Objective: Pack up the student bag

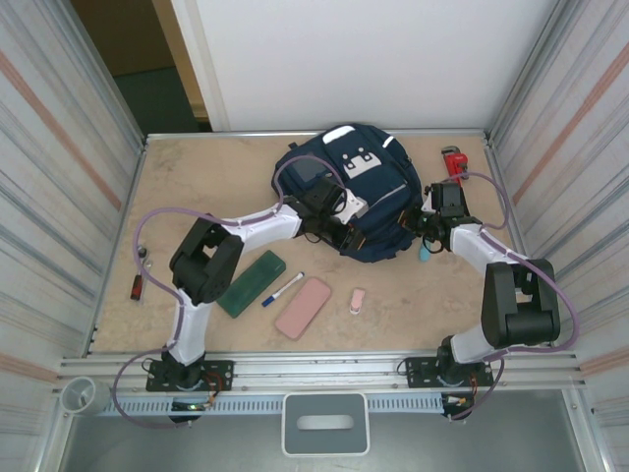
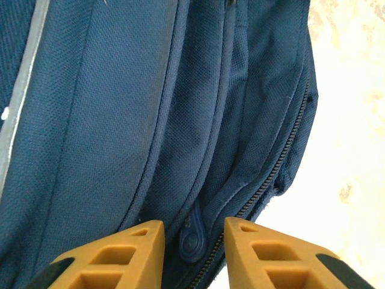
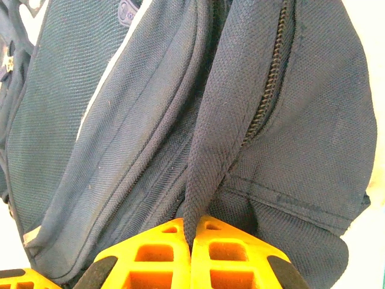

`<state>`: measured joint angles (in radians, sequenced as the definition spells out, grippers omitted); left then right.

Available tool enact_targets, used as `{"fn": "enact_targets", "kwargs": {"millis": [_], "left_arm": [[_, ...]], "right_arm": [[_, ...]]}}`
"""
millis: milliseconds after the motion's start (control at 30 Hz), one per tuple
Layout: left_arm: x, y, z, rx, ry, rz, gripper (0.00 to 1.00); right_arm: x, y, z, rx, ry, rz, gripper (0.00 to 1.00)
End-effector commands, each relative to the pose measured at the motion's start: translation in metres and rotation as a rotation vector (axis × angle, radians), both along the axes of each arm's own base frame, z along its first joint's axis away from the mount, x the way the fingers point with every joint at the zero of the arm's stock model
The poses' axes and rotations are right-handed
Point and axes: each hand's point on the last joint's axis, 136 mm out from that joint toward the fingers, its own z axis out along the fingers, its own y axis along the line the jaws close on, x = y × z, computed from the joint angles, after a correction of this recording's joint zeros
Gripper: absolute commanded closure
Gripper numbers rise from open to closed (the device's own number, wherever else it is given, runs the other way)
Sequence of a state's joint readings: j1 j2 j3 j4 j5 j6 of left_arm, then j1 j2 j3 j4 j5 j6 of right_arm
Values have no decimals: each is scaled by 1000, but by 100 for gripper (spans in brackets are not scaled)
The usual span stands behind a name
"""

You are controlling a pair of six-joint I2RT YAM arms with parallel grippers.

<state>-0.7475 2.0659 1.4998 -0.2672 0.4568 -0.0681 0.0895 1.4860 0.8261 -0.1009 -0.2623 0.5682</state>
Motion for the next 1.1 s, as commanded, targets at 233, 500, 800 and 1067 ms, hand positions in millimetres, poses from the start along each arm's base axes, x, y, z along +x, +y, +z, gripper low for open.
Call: {"fn": "enact_targets", "kwargs": {"millis": [233,500,800,1067], "left_arm": [[12,8,-24,120,11,72,62],[17,8,-36,196,-2,86,63],[22,5,-30,185,-24,101,80],[32,20,9,57,-29,149,98]], "right_arm": [[-3,6,-4,38,10,14,100],[-3,7,-4,41,10,16,100],[-4,5,-4,30,14,19,100],[-10,-13,-7,19,19,-16,100]]}}
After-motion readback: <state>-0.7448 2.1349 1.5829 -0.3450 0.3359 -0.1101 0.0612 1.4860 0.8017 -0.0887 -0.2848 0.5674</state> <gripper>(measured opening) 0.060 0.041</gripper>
